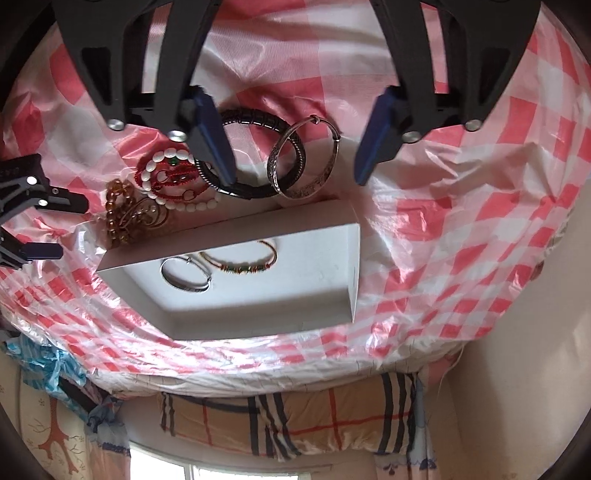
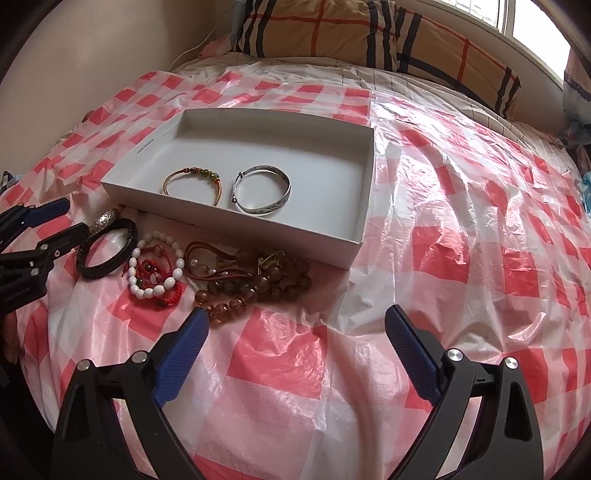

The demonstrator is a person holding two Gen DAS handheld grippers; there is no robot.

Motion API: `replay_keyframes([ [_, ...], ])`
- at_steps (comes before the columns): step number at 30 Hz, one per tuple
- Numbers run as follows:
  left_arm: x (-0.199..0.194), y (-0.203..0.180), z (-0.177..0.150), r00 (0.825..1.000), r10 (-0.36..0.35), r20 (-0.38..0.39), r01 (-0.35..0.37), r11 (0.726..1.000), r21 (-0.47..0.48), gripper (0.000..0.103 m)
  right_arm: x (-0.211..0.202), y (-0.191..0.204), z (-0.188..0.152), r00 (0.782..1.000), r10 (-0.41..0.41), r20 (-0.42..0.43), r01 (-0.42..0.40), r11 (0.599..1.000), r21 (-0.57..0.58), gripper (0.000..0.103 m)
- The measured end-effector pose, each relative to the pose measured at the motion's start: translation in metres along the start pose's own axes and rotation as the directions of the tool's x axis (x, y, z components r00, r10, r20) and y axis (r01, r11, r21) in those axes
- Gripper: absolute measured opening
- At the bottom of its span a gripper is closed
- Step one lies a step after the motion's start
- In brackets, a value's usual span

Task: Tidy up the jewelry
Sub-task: 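Withdraw both open tools from the box back over the jewelry pile, then grasp the black braided bracelet with the right tool while the left tool reaches a silver bangle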

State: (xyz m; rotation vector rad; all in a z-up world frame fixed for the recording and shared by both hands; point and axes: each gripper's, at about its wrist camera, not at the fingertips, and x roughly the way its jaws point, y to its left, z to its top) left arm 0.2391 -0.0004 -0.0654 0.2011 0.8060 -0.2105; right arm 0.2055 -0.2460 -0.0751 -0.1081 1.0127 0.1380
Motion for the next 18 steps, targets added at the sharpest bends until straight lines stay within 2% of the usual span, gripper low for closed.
replay_keyframes([
  [3, 0.013, 0.001, -0.001, 0.998, -0.006, -0.056, 0.005, 1.0, -0.013, 0.028, 0.0, 0.003, 0.0, 1.0, -0.002, -0.001, 0.002, 1.0, -0.013, 0.092],
  [4, 0.016, 0.0, -0.002, 0.997, -0.01, -0.074, 0.01, 1.0, -0.009, 0.022, 0.0, 0.003, -0.001, 1.0, -0.003, 0.0, 0.003, 1.0, -0.018, 0.092],
  [5, 0.017, -0.001, -0.003, 0.996, -0.011, -0.086, 0.011, 1.0, -0.006, 0.011, -0.001, 0.004, -0.001, 1.0, -0.002, 0.002, 0.002, 1.0, -0.02, 0.092],
  [7, 0.016, 0.002, -0.003, 0.996, -0.018, -0.088, 0.016, 1.0, -0.016, 0.007, -0.002, 0.004, 0.0, 1.0, 0.003, 0.006, -0.003, 1.0, -0.023, 0.092],
  [10, 0.012, 0.023, -0.002, 0.993, -0.088, -0.08, 0.076, 0.988, -0.138, 0.005, -0.007, 0.008, 0.0, 0.999, 0.031, 0.026, -0.03, 0.999, -0.032, 0.092],
  [14, 0.012, 0.057, -0.005, 0.982, -0.176, -0.066, 0.148, 0.94, -0.306, 0.004, -0.023, 0.034, 0.005, 0.984, 0.153, 0.095, -0.142, 0.984, -0.107, 0.092],
  [16, 0.013, 0.063, -0.007, 0.98, -0.191, -0.061, 0.16, 0.928, -0.335, 0.004, -0.026, 0.057, 0.01, 0.97, 0.217, 0.112, -0.198, 0.968, -0.154, 0.092],
  [18, 0.013, 0.063, -0.008, 0.98, -0.191, -0.059, 0.161, 0.928, -0.337, 0.004, -0.021, 0.084, 0.017, 0.96, 0.265, 0.093, -0.241, 0.948, -0.208, 0.092],
])
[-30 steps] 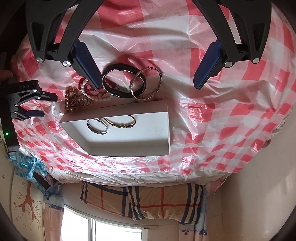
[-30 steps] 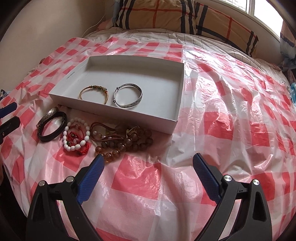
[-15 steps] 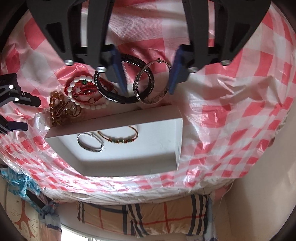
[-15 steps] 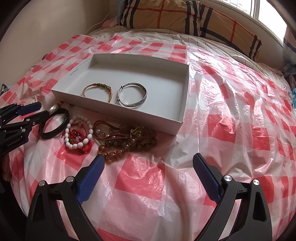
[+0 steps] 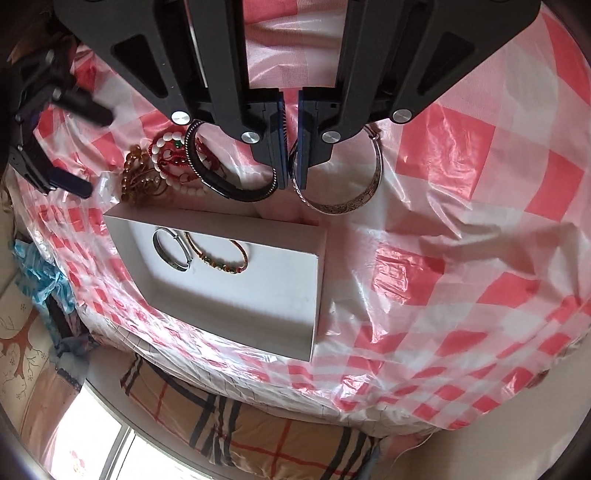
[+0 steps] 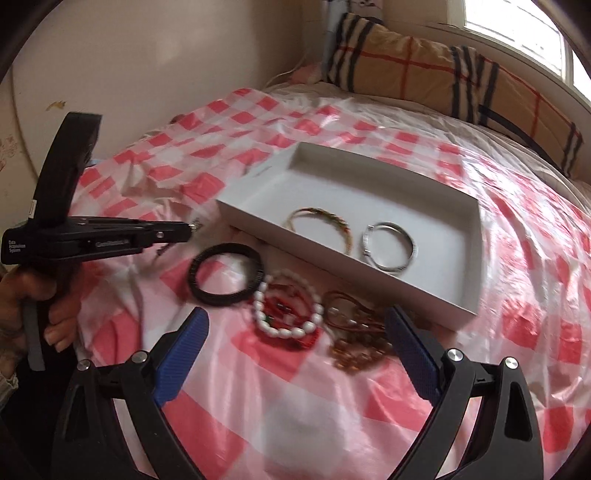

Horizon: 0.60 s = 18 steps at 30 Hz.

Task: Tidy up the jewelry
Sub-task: 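Grasp the black braided bracelet with the right tool while the left tool reaches a silver bangle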

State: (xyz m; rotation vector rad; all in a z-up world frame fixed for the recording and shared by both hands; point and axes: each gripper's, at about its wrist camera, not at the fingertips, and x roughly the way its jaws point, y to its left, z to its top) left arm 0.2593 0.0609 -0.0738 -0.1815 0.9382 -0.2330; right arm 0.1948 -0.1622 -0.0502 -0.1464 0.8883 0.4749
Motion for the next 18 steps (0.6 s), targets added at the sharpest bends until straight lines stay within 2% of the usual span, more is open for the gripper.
replay_keyframes([
  [4, -0.001, 0.001, 0.0, 1.0, 0.0, -0.002, 0.0, 1.0, -0.004, 0.004, 0.03, 0.035, 0.014, 0.999, 0.034, -0.038, -0.037, 0.995, -0.094, 0.092],
  [6, -0.002, 0.004, 0.0, 1.0, -0.001, -0.002, 0.001, 1.0, -0.012, 0.004, 0.051, 0.045, 0.02, 0.997, 0.022, -0.07, -0.031, 0.99, -0.135, 0.092],
  [12, -0.002, 0.012, 0.001, 1.0, -0.003, -0.011, 0.003, 1.0, -0.03, 0.005, 0.093, 0.037, 0.033, 0.988, 0.069, -0.14, -0.085, 0.99, -0.112, 0.092],
  [13, -0.003, 0.012, 0.001, 1.0, -0.005, -0.011, 0.005, 1.0, -0.03, 0.004, 0.099, 0.035, 0.034, 0.984, 0.085, -0.157, -0.103, 0.989, -0.106, 0.088],
  [14, -0.003, 0.011, 0.001, 1.0, -0.006, -0.011, 0.006, 1.0, -0.028, 0.005, 0.103, 0.035, 0.035, 0.98, 0.101, -0.171, -0.12, 0.987, -0.105, 0.07],
  [18, -0.004, 0.009, 0.001, 1.0, -0.016, -0.005, 0.016, 1.0, -0.015, 0.004, 0.094, 0.037, 0.032, 0.982, 0.106, -0.154, -0.123, 0.987, -0.108, 0.066],
])
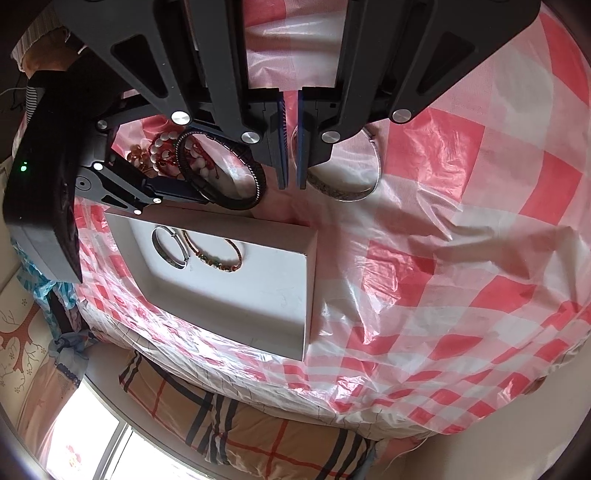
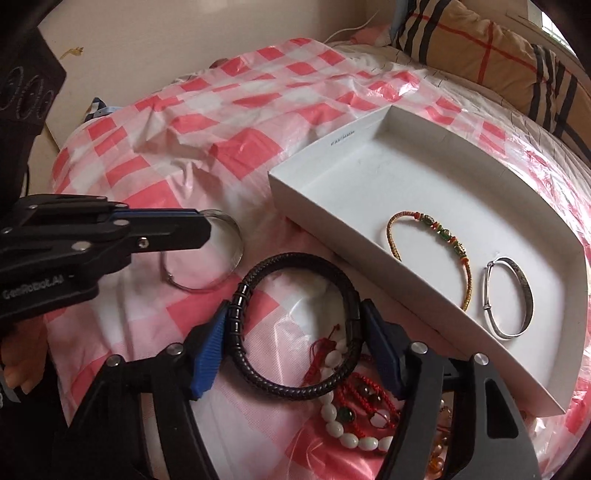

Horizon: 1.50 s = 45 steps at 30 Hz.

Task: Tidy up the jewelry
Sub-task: 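Grasp the black braided bracelet with the right tool while the left tool reaches a silver bangle, then lift the engraved silver bangle with the left tool while the right tool holds the black bracelet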

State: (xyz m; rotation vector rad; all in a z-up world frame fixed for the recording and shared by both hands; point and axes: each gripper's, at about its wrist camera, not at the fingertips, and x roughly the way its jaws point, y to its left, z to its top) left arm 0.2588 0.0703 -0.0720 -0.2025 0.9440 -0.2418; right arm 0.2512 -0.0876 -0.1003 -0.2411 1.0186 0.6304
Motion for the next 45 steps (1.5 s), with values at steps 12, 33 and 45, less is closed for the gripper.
replay_keyframes([
  [12, -0.002, -0.017, -0.011, 0.997, 0.075, -0.013, -0.072, 0.988, 0.138, 0.005, -0.067, -0.004, -0.048, 0.996, -0.083, 0.043, 0.079, 0.992, 0.094, 0.066],
  [33, -0.022, -0.091, -0.042, 0.999, -0.054, -0.003, 0.05, 0.898, 0.437, 0.002, -0.112, -0.03, -0.085, 0.986, -0.12, 0.12, 0.082, 0.956, 0.281, 0.067],
  [45, -0.023, -0.088, -0.038, 0.972, -0.216, -0.094, 0.236, 0.899, 0.37, 0.002, -0.124, -0.037, -0.091, 0.977, -0.148, 0.153, 0.092, 0.942, 0.322, 0.067],
])
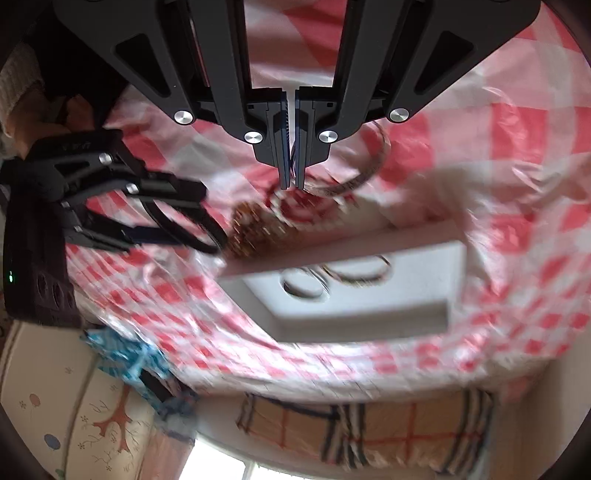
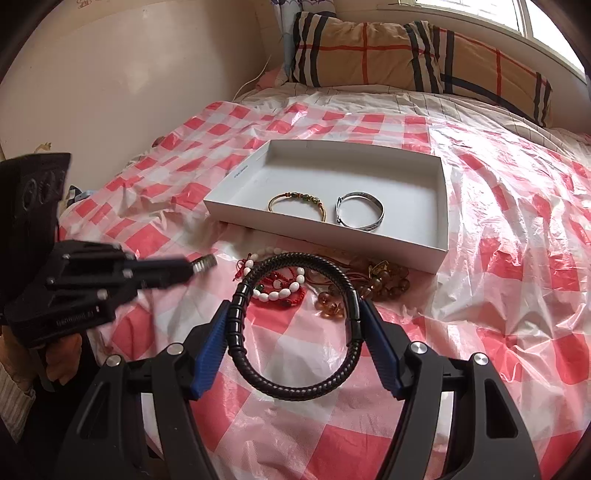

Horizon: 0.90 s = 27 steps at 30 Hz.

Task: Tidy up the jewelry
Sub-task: 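Lift the engraved silver bangle with the left tool while the right tool holds the black bracelet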

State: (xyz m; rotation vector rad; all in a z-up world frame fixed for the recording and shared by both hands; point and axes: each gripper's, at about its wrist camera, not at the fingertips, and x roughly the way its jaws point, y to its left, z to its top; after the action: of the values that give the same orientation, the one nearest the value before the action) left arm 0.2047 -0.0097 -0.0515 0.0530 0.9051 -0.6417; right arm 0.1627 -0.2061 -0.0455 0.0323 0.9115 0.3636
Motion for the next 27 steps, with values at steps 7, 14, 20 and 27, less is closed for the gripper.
replay_keyframes([
  [7, 0.0, -0.004, -0.006, 0.998, 0.07, -0.007, -0.069, 0.996, 0.053, 0.047, 0.001, -0.003, 0.0, 1.0, -0.004, -0.003, 0.004, 1.0, 0.014, 0.067],
  [14, -0.003, 0.004, -0.003, 0.969, 0.244, 0.043, -0.246, 0.968, 0.054, 0.084, 0.003, -0.004, 0.0, 1.0, 0.0, -0.006, 0.001, 1.0, 0.011, 0.067],
  [20, 0.025, -0.014, -0.009, 0.954, 0.296, -0.039, -0.285, 0.942, 0.176, 0.086, 0.004, -0.003, 0.001, 1.0, 0.0, -0.011, 0.0, 1.0, 0.009, 0.068],
  [27, 0.031, -0.002, -0.01, 0.967, 0.243, -0.081, -0.234, 0.966, 0.109, 0.066, 0.006, 0.001, -0.001, 1.0, -0.001, -0.021, 0.001, 1.0, -0.001, 0.067],
])
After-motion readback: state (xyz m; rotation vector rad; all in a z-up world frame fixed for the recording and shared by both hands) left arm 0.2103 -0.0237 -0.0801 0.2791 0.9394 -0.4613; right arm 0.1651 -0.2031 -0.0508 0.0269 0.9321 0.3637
